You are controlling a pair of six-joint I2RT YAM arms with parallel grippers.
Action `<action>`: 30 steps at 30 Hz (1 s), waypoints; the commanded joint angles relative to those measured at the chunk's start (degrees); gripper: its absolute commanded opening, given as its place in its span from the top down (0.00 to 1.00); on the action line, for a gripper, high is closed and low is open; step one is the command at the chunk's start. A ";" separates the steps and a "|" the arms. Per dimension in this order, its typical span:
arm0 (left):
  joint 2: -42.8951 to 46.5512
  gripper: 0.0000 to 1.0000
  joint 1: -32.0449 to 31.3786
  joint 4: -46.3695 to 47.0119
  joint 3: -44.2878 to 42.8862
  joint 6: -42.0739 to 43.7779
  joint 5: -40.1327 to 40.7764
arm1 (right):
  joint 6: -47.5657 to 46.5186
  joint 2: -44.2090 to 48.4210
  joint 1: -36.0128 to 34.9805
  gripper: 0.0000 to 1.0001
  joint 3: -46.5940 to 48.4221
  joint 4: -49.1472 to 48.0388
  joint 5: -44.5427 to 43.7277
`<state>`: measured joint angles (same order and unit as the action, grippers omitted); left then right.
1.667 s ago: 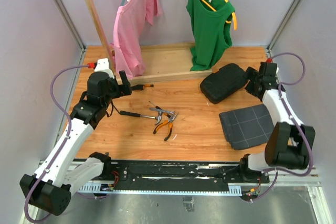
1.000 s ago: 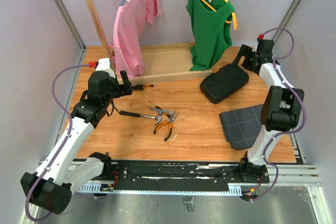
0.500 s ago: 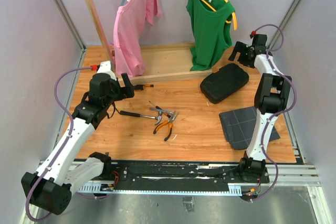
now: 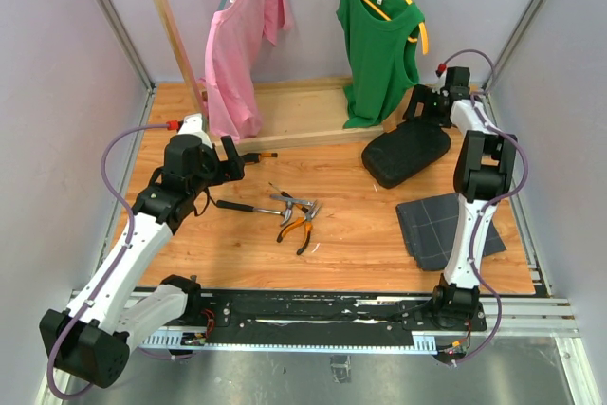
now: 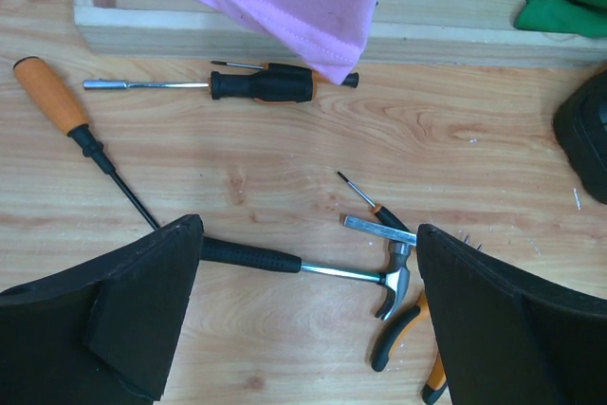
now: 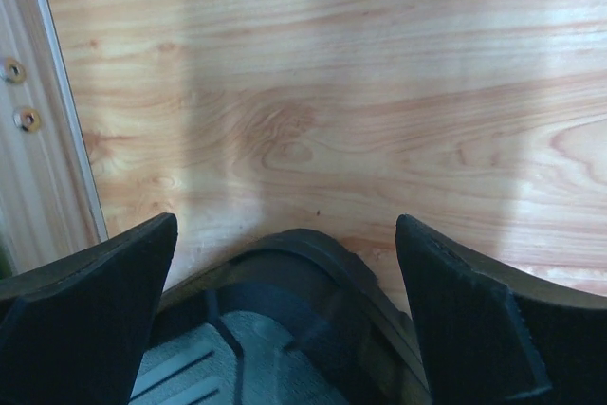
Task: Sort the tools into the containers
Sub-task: Move the storage box to the center of the board.
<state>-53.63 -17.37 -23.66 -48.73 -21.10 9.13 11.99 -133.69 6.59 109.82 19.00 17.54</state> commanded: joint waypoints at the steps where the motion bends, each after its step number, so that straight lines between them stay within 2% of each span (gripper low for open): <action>1: -0.22 0.02 0.47 1.05 0.69 -0.08 -1.43 | -5.71 3.95 -2.15 0.01 -4.47 1.39 0.52; 6: -0.69 0.02 0.42 1.08 0.39 0.18 -1.39 | -9.58 8.11 -3.62 0.01 -10.77 1.37 -0.24; 11: -0.43 0.02 0.48 1.20 0.56 0.12 -1.82 | -9.15 12.91 -3.99 0.00 -18.68 -0.39 2.32; 21: -0.46 0.02 0.44 1.75 0.80 0.04 -3.15 | -6.81 22.24 -9.79 0.00 -34.73 -8.13 9.11; 30: -0.87 0.03 0.43 1.95 0.83 -0.30 -4.02 | -1.59 28.86 -14.60 0.00 -45.70 -20.34 17.24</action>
<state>-54.30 -17.37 -23.57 -48.71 -21.08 6.31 7.16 -108.14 -6.26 67.53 4.23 28.77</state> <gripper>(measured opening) 0.976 0.999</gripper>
